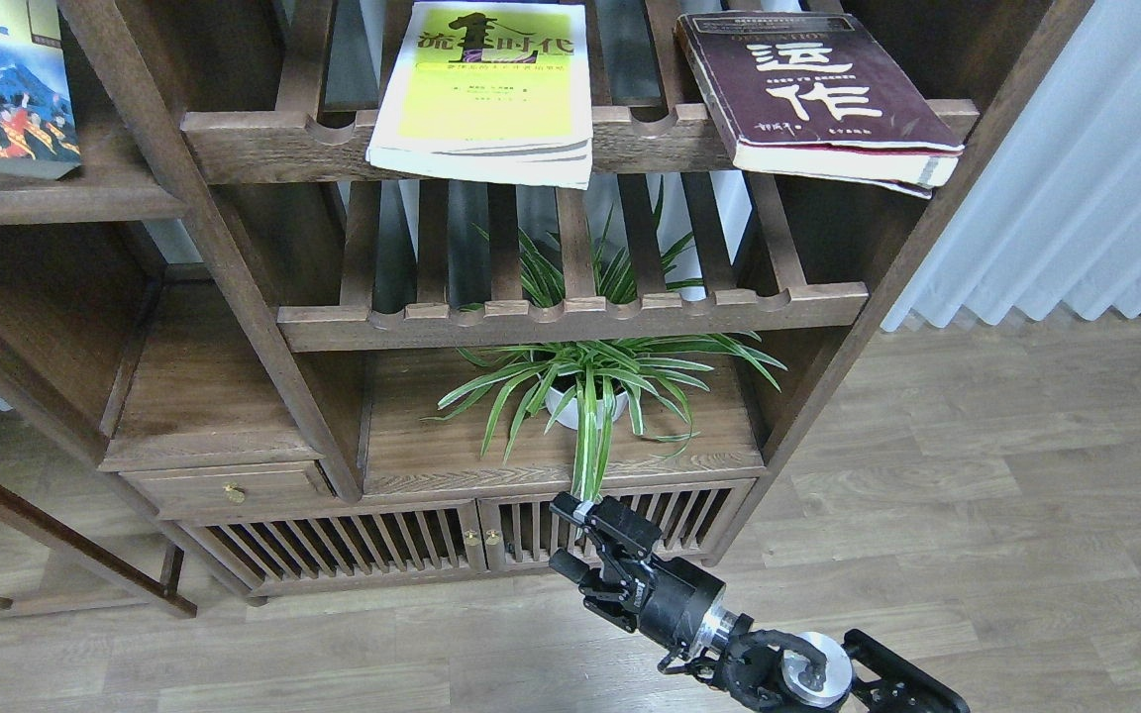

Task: Organize books on shelf
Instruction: 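Carry the book with the left gripper up to the upper shelf section, then place the colourful book on the upper shelf with the left gripper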

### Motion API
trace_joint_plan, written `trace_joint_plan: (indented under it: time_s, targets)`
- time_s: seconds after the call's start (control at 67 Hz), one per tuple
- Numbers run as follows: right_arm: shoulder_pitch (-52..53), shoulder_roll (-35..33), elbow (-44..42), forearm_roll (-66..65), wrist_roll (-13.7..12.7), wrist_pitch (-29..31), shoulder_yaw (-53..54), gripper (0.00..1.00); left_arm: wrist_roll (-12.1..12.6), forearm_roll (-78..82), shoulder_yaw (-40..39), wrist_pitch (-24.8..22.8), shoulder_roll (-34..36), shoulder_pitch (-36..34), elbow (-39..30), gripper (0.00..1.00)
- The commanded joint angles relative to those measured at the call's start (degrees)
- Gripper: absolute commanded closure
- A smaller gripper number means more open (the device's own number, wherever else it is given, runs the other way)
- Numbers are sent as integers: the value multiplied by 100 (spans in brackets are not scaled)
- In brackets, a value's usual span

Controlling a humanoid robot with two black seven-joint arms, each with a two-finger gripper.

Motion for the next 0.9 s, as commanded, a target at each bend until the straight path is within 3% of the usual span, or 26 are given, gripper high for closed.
trace_joint_plan:
  time_s: [0.0, 0.448, 0.553, 0.642, 0.702, 0.881]
  targets:
    - [0, 0, 0, 0, -1, -8, -9, 1, 0, -1, 190, -1, -109, -256, 416, 99]
    - [-9, 0, 0, 0, -1, 1, 9, 1, 0, 8, 225, -1, -1260, -766, 1558, 98]
    - [-9, 0, 0, 0, -1, 1, 9, 1, 0, -1, 216, -1, -1304, -845, 1620, 93]
    - [-9, 0, -9, 0, -1, 1, 9, 1, 0, -1, 207, -1, -1304, -924, 1620, 73]
    - [-9, 0, -18, 0, -1, -8, 9, 1, 0, -1, 198, -1, -1304, -959, 1620, 54]
    - [-9, 0, -35, 0, -1, -8, -9, 1, 0, -1, 216, -1, -1260, -986, 1559, 27]
